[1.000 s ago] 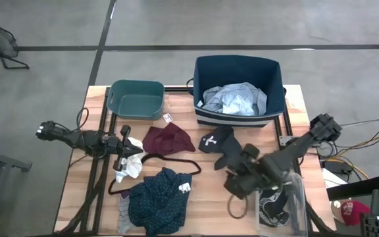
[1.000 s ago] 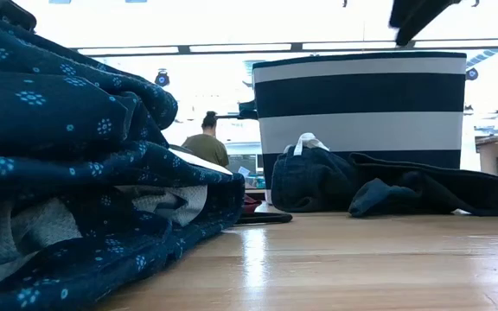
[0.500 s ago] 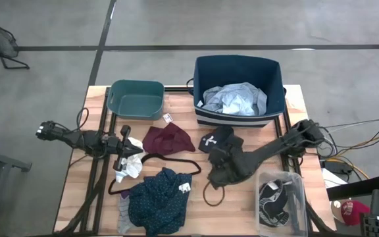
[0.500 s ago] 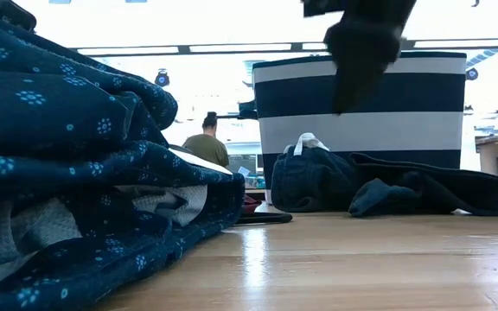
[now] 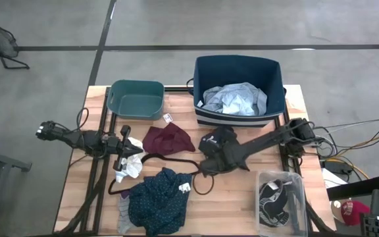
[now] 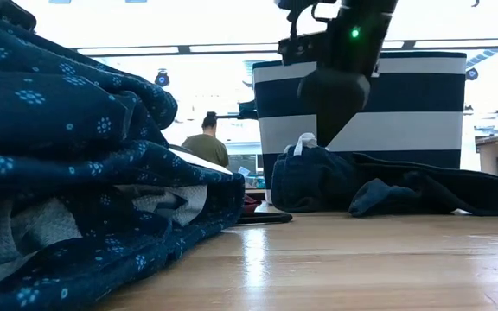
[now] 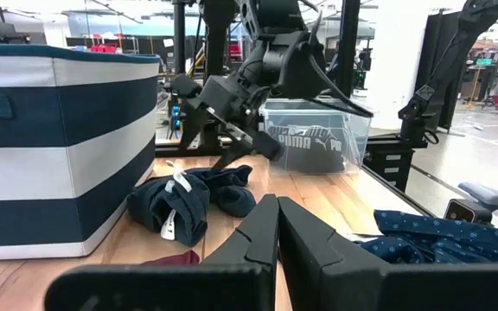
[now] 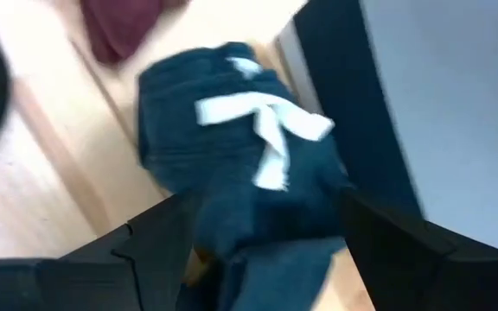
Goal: Pick & Place Cloths
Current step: Put the black boxer shorts into the transparent bin
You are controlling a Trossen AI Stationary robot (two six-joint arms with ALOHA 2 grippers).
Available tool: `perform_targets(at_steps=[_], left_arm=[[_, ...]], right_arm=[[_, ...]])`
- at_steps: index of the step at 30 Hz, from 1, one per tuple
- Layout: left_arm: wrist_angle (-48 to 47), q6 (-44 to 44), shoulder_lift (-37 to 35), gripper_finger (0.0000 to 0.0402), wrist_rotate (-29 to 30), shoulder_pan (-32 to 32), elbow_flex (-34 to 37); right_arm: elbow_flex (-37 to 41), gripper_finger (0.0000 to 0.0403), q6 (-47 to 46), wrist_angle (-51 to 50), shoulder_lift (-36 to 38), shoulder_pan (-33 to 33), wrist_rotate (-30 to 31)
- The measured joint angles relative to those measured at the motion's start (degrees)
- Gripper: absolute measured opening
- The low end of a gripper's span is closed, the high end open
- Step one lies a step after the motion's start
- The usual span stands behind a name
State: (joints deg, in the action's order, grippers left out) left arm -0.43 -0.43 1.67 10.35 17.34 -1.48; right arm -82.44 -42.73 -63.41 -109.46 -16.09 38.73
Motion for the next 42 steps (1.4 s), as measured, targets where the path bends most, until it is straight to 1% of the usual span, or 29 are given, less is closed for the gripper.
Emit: perform_targets(at_steps=[4, 6, 8, 13, 18, 23, 27, 31, 34, 38, 39, 42], left_arm=[[0.0, 0.0, 0.0, 0.0014, 0.0, 0.0, 0.0], [0.0, 0.0, 0.1, 0.0014, 0.0, 0.0, 0.0], [0.0, 0.0, 0.0, 0.0014, 0.0, 0.0, 0.0], [0.0, 0.0, 0.1, 0.0014, 0.0, 0.0, 0.0], [0.0, 0.0, 0.1, 0.0014, 0.0, 0.0, 0.0], [0.0, 0.0, 0.1, 0.0014, 0.0, 0.0, 0.0], [0.0, 0.0, 0.1, 0.0014, 0.0, 0.0, 0.0], [0.0, 0.0, 0.1, 0.0014, 0.0, 0.0, 0.0], [0.0, 0.0, 0.1, 0.0014, 0.0, 0.0, 0.0], [0.0, 0.0, 0.1, 0.0014, 0.0, 0.0, 0.0], [0.0, 0.0, 0.1, 0.0014, 0.0, 0.0, 0.0], [0.0, 0.0, 0.1, 0.0014, 0.0, 0.0, 0.0]], right_arm=[[0.6, 0.0283, 1.2, 1.2, 0.2, 0.6, -0.9], [1.1, 0.0287, 2.1, 2.9, 0.2, 1.1, -3.9], [2.2, 0.0291, 3.3, 5.3, -0.2, 1.4, -5.1], [5.5, 0.0294, 2.9, 7.2, -0.4, 3.0, -4.6], [9.1, 0.0279, 1.4, 9.6, -0.4, 3.8, -5.0], [12.7, 0.0255, 1.5, 14.4, -0.4, 4.4, -9.5], [15.7, 0.0221, 2.2, 18.3, -0.4, 4.7, -12.9], [17.1, 0.017, 2.2, 19.5, -0.2, 4.9, -14.5], [17.4, 0.0117, 2.3, 19.5, -0.2, 4.9, -14.7], [16.3, 0.0031, 3.5, 18.7, -0.4, 4.8, -16.2], [15.9, 0.0023, 3.7, 18.7, -0.4, 4.7, -16.4], [13.9, 0.0022, 4.1, 18.2, -0.4, 3.8, -17.0]])
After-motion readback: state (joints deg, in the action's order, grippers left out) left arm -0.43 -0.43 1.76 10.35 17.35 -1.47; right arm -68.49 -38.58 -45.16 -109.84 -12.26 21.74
